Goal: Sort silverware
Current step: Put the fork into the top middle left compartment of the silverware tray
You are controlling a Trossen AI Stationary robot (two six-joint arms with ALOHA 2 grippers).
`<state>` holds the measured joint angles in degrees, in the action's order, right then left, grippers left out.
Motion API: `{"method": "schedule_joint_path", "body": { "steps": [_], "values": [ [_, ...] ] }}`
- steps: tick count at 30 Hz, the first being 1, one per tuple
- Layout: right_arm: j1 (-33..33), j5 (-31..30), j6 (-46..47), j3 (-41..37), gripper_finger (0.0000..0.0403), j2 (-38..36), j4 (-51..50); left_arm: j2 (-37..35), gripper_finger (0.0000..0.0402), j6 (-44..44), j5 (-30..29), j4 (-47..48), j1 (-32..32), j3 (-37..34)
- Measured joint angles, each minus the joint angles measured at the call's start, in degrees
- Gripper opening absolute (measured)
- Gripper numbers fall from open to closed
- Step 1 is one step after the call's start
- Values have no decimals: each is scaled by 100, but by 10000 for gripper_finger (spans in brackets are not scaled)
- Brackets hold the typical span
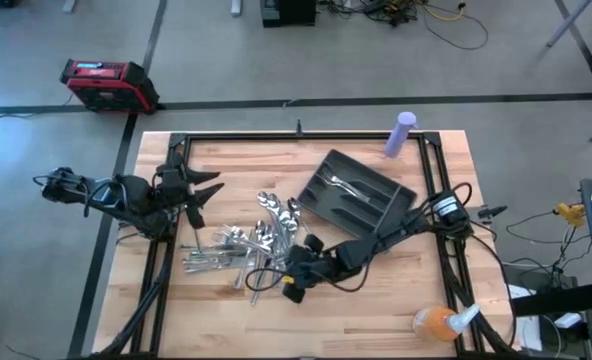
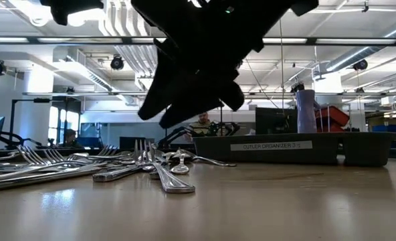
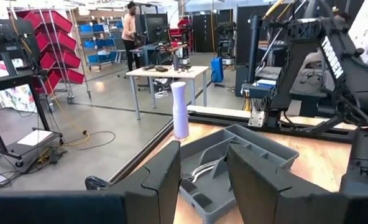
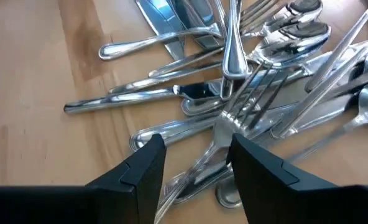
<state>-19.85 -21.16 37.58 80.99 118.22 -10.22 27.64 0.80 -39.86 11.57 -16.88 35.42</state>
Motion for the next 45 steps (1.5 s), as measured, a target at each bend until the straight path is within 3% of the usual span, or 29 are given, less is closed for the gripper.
{"method": "schedule_joint_path", "body": {
  "steps": [13,24,45],
  "values": [
    [-102,-109,-41,361,137,904,-24,251,119,168,-2,-1,-2,0],
    [48,-115,-552,363,8,1052,-417,251,119,168,-20,1,-1,0],
    [610,-58,-2197,109,0,-283,-1548,199,119,183,-332,27,0,0]
  ]
}}
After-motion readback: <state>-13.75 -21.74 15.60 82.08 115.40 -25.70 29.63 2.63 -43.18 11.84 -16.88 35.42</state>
